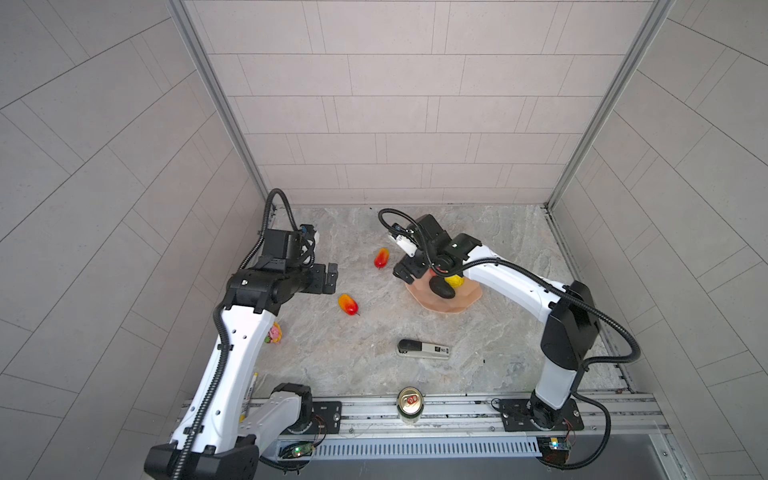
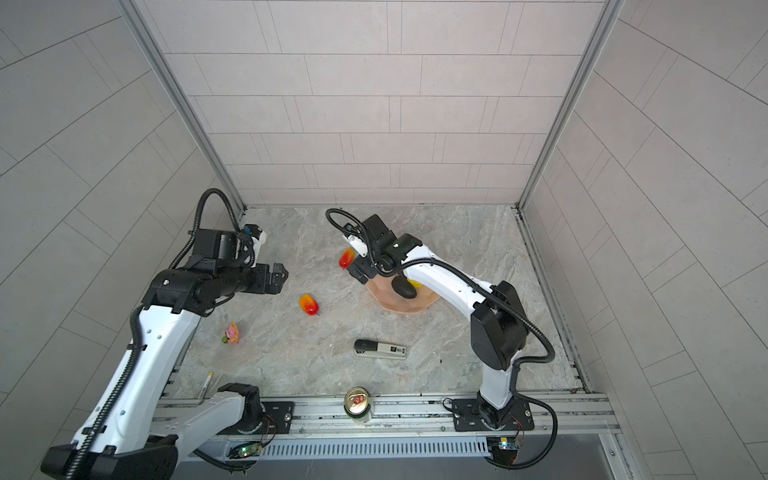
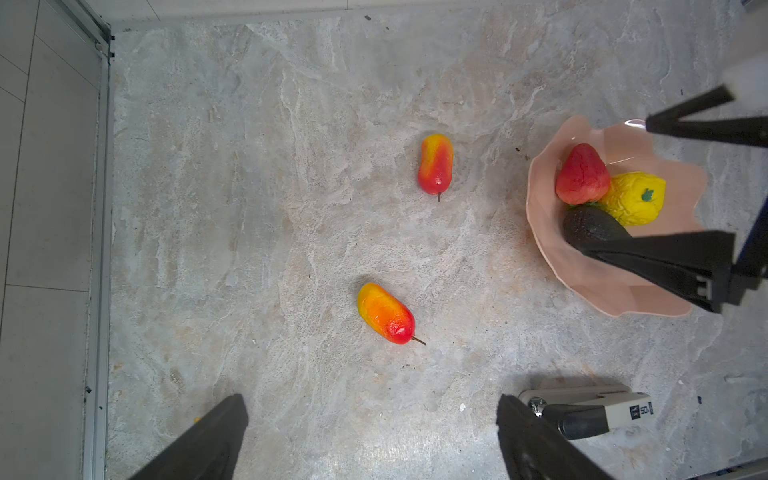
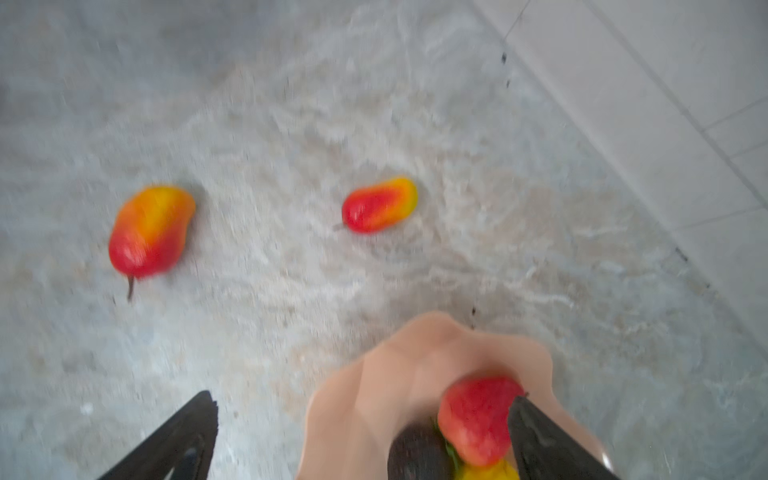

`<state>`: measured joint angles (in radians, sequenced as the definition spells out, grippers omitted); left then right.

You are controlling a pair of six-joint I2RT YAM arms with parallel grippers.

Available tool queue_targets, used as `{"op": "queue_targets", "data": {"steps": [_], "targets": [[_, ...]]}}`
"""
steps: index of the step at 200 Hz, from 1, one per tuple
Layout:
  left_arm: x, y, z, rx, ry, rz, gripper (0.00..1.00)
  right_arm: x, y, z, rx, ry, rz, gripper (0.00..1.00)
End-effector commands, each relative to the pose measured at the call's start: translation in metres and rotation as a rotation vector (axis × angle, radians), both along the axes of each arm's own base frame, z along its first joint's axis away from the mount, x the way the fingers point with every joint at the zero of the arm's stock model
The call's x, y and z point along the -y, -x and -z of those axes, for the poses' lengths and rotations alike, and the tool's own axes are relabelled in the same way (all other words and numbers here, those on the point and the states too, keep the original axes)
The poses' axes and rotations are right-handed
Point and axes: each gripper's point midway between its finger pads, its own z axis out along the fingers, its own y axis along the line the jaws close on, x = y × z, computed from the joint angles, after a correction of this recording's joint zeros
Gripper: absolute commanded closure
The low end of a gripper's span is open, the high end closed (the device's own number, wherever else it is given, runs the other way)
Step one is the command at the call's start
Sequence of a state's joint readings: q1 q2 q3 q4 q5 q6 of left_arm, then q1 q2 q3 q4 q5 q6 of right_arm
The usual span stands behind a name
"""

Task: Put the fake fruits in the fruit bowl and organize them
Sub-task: 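Move the right gripper to the mango farther from the robot and grasp it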

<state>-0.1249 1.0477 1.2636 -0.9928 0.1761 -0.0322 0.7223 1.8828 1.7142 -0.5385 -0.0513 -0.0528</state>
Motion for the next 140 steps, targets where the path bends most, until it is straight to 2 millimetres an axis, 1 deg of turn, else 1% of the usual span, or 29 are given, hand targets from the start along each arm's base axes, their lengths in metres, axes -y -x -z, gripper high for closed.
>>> {"op": "queue_targets", "data": {"steps": [1, 26, 29, 32, 55, 67, 78, 96, 117, 140], "targets": [[0.0, 0.004, -0.005, 0.016, 0.0, 0.011, 0.0, -0.027, -0.031, 0.021, -0.048, -0.093, 0.202, 0.0], [0.0, 0.006, -0.005, 0.016, -0.001, 0.01, 0.0, -0.056, -0.06, 0.034, -0.107, -0.225, 0.327, 0.0], [0.0, 0.006, -0.005, 0.018, -0.001, 0.009, 0.0, -0.059, -0.062, 0.039, -0.121, -0.231, 0.34, 0.0], [0.0, 0.006, -0.005, 0.018, -0.001, 0.01, 0.0, -0.062, -0.065, 0.04, -0.126, -0.243, 0.353, 0.0], [-0.001, 0.008, -0.004, 0.022, -0.003, 0.006, 0.0, -0.07, -0.079, 0.06, -0.181, -0.298, 0.48, 0.01], [-0.002, 0.009, -0.004, 0.025, -0.004, 0.003, 0.0, -0.073, -0.084, 0.075, -0.207, -0.33, 0.539, 0.02], [-0.002, 0.009, -0.003, 0.027, -0.002, 0.003, 0.0, -0.072, -0.087, 0.087, -0.22, -0.348, 0.595, 0.03], [-0.001, 0.01, 0.0, 0.022, -0.003, 0.005, 0.0, -0.064, -0.09, 0.104, -0.209, -0.334, 0.683, 0.04], [-0.001, 0.01, 0.0, 0.025, -0.004, 0.005, 0.0, -0.053, -0.091, 0.114, -0.179, -0.308, 0.757, 0.05], [-0.001, 0.009, -0.001, 0.03, -0.001, 0.006, 0.0, -0.049, -0.094, 0.122, -0.173, -0.309, 0.799, 0.07]]}}
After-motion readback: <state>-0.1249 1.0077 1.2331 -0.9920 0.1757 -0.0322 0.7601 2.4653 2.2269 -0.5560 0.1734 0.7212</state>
